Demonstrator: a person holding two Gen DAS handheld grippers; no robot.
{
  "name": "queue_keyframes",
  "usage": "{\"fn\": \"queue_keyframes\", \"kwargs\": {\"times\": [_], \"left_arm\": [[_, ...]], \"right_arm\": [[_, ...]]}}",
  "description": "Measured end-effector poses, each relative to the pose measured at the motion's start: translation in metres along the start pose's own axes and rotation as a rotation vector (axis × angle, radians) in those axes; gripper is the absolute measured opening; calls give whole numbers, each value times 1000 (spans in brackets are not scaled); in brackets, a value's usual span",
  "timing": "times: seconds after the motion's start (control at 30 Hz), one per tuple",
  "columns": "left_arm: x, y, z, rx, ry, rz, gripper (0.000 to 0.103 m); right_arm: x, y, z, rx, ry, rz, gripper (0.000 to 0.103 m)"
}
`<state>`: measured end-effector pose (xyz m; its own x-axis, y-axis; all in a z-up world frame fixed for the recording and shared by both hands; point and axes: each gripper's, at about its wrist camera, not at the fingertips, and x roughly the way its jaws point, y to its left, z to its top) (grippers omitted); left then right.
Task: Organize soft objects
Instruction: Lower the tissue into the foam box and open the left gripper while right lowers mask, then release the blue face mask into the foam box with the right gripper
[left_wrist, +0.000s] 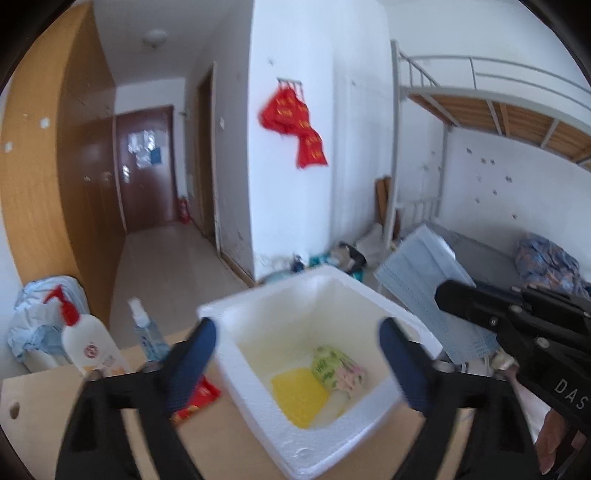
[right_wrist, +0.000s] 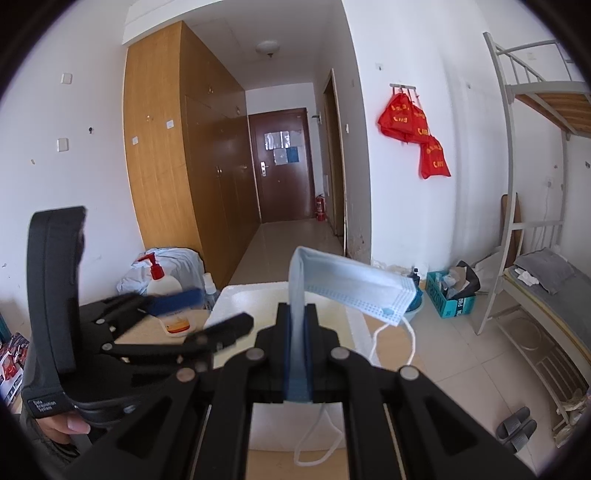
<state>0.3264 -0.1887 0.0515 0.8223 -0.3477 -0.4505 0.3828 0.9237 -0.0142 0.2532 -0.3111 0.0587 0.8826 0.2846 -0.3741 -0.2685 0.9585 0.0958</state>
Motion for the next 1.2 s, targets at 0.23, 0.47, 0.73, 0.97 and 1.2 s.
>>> {"fn": "queue_keyframes", "kwargs": {"times": [0.23, 0.47, 0.73, 0.97, 1.2], "left_arm": [[-23, 9, -1, -11, -53, 74, 97], [-45, 27, -3, -40, -71, 129, 97], [-67, 50, -8, -78, -91, 183, 97], [-79, 61, -13, -104, -106, 197, 98], [-78, 68, -14, -121, -111, 198, 98]], "right_arm": [[5, 4, 2, -5, 6, 17, 9], [16, 12, 5, -19, 16, 41, 9], [36, 18, 8, -29, 46, 53, 9], [54, 21, 8, -32, 81, 49, 9], [79, 18, 5, -28, 128, 34, 9]]}}
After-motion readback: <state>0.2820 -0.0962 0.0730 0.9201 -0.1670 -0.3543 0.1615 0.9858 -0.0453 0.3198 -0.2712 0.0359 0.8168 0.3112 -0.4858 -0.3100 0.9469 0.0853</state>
